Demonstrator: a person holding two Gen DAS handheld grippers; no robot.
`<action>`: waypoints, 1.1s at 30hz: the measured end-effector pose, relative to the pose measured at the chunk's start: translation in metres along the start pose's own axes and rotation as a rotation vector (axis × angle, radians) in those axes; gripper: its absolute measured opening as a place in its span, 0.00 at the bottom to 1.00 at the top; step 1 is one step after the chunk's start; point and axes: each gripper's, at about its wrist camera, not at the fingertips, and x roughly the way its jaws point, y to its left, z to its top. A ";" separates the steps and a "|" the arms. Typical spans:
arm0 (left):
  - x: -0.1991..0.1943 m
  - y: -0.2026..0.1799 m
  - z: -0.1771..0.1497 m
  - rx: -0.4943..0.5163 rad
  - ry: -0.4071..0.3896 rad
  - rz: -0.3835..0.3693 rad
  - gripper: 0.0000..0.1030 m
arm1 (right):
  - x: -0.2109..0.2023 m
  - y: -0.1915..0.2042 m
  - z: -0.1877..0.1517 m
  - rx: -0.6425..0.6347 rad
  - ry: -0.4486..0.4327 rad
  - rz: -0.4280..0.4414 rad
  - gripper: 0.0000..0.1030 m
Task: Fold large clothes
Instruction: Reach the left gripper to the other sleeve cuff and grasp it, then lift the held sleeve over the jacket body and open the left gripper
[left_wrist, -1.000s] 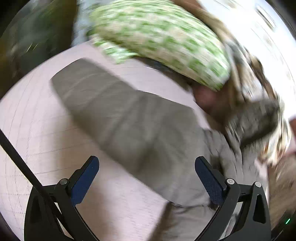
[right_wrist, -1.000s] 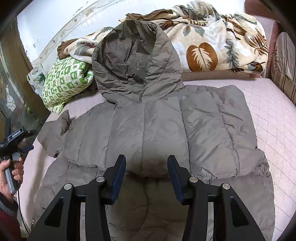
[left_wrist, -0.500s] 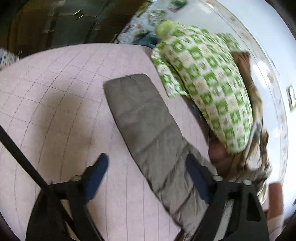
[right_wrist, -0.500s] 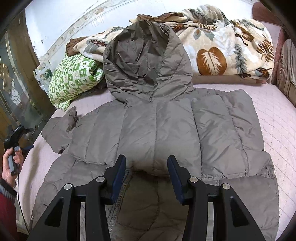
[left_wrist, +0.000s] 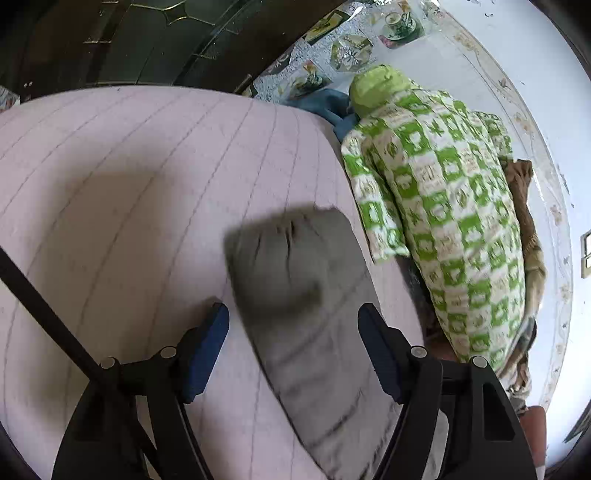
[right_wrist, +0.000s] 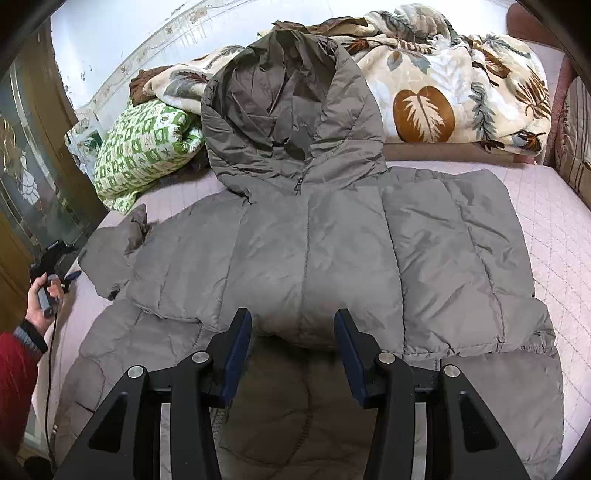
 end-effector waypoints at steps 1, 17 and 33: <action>0.004 0.000 0.003 0.001 -0.006 0.001 0.70 | 0.001 -0.001 0.000 0.001 0.001 -0.002 0.49; -0.032 -0.063 -0.004 0.186 -0.058 0.037 0.16 | -0.012 -0.019 0.013 0.076 -0.056 -0.021 0.49; -0.165 -0.253 -0.077 0.492 -0.092 -0.142 0.15 | 0.031 -0.024 0.018 0.000 0.125 -0.179 0.52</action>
